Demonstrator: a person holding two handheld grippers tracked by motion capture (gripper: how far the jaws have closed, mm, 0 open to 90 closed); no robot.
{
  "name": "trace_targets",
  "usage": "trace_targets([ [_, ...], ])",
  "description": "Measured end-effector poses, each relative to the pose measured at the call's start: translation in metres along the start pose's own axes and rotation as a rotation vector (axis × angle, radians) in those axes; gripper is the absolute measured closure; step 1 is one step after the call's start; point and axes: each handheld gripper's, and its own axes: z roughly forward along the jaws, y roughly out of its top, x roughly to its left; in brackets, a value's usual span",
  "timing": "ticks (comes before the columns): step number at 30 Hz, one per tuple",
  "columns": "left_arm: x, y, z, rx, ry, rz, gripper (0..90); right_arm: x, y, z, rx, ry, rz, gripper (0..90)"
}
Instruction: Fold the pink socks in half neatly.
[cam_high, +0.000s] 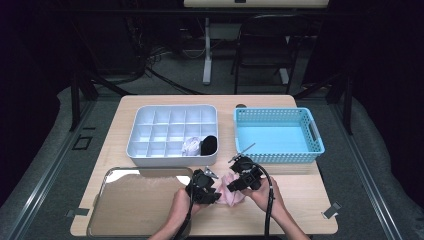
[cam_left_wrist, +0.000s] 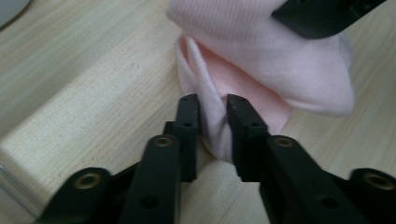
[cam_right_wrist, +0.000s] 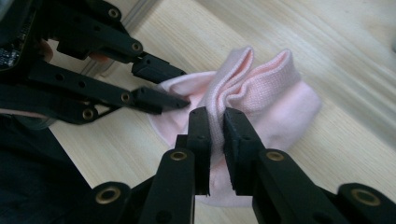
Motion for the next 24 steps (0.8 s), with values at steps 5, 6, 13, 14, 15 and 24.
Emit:
trace_targets([
  [5, 0.001, 0.000, -0.012, -0.009, 0.008, 0.004, 58.9, -0.002, -0.001, -0.008, -0.033, 0.023, -0.012, 68.6],
  [6, 0.001, -0.001, -0.014, -0.011, 0.011, 0.004, 56.9, -0.003, -0.002, -0.011, -0.049, 0.022, -0.004, 66.8],
  [13, 0.003, -0.005, -0.023, -0.003, -0.001, 0.003, 54.9, -0.011, -0.007, -0.011, -0.072, -0.037, 0.039, 57.8],
  [14, 0.003, -0.005, -0.024, -0.002, -0.003, 0.002, 55.2, -0.010, -0.007, -0.008, -0.060, -0.028, 0.031, 55.6],
  [15, 0.003, -0.005, -0.024, 0.001, -0.003, 0.001, 55.3, -0.008, -0.006, -0.002, -0.051, -0.035, 0.000, 51.4],
  [24, 0.000, -0.008, -0.014, 0.008, -0.012, 0.010, 72.6, 0.004, 0.001, 0.032, 0.051, -0.110, -0.047, 68.8],
])
